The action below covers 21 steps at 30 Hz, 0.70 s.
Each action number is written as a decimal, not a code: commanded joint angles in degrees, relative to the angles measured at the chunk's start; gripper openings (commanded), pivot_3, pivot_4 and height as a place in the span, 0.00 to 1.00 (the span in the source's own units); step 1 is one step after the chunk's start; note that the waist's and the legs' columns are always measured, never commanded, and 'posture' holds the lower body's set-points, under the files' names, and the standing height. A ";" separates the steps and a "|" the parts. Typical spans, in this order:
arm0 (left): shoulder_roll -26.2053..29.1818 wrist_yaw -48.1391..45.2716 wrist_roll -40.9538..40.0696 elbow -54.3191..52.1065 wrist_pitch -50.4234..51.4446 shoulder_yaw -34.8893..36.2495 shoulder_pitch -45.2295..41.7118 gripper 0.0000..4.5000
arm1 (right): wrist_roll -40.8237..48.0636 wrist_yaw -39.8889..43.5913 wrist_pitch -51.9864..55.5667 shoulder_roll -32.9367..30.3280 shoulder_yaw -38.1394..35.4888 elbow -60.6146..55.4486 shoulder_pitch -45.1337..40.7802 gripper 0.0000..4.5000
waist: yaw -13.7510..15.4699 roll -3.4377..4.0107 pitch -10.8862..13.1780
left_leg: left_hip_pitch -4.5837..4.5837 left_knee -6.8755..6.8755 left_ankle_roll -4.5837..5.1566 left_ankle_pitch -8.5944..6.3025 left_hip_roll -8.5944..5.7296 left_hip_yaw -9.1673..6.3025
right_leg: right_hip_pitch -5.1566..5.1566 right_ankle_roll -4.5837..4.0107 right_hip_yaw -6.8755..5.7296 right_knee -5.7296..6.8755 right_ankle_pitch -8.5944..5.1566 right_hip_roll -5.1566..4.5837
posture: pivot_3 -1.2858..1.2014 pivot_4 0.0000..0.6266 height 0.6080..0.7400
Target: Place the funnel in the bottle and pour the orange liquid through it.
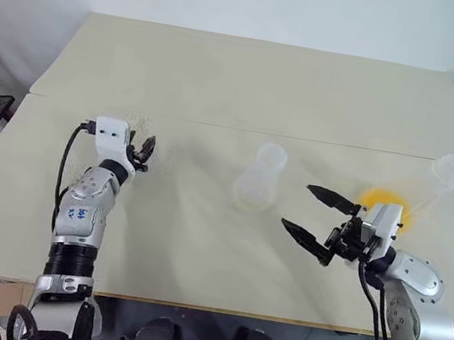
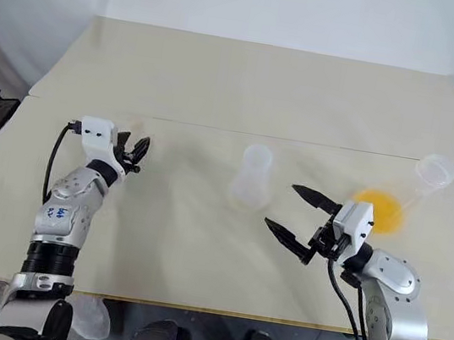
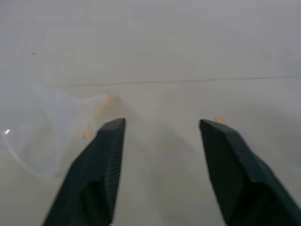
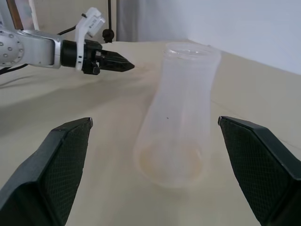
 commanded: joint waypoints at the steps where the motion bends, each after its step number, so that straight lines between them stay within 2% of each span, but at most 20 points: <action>1: -0.39 -2.75 -2.13 -6.24 -1.97 -0.16 1.89 0.51 | 0.00 -0.28 -1.45 0.42 -0.53 -1.30 0.17 1.00 | 0.02 0.00 0.00 | 0.00 0.00 0.00 0.00 0.00 0.00 | -0.01 0.00 0.00 0.00 0.00 0.00 | 0.52 0.24 1.00; 4: -0.86 -3.03 -2.77 -13.29 -1.10 -0.20 7.15 0.65 | -0.05 -0.21 -1.55 0.47 -0.61 -1.30 0.24 1.00 | -0.05 0.00 0.00 | 0.00 0.00 0.00 0.00 0.02 -0.02 | 0.00 0.00 0.01 0.00 0.00 0.00 | 0.52 0.24 1.00; 9: -1.68 0.40 -2.60 -22.46 -0.34 2.27 14.70 1.00 | -0.01 -0.11 -1.70 0.36 -0.71 -1.28 0.43 1.00 | -0.14 0.00 0.00 | 0.01 -0.02 0.00 0.00 0.05 -0.02 | -0.01 0.00 0.02 0.00 0.00 0.01 | 0.52 0.24 1.00; 15: -2.34 3.42 -0.35 -21.87 1.29 0.88 14.09 1.00 | 0.08 0.05 -1.43 0.31 -0.45 -1.03 -0.17 1.00 | 0.29 0.00 0.00 | 0.01 0.06 0.00 0.00 0.02 -0.05 | 0.06 0.00 0.04 -0.01 0.00 -0.04 | 0.52 0.24 1.00; 21: -1.69 1.33 0.87 -7.34 -1.20 -1.37 3.60 1.00 | 0.12 0.81 -1.17 0.11 -0.14 -0.11 -1.81 1.00 | 0.10 0.00 0.00 | 0.01 0.05 0.00 0.00 -0.01 -0.01 | 0.05 0.00 0.01 -0.01 0.00 -0.02 | 0.52 0.24 1.00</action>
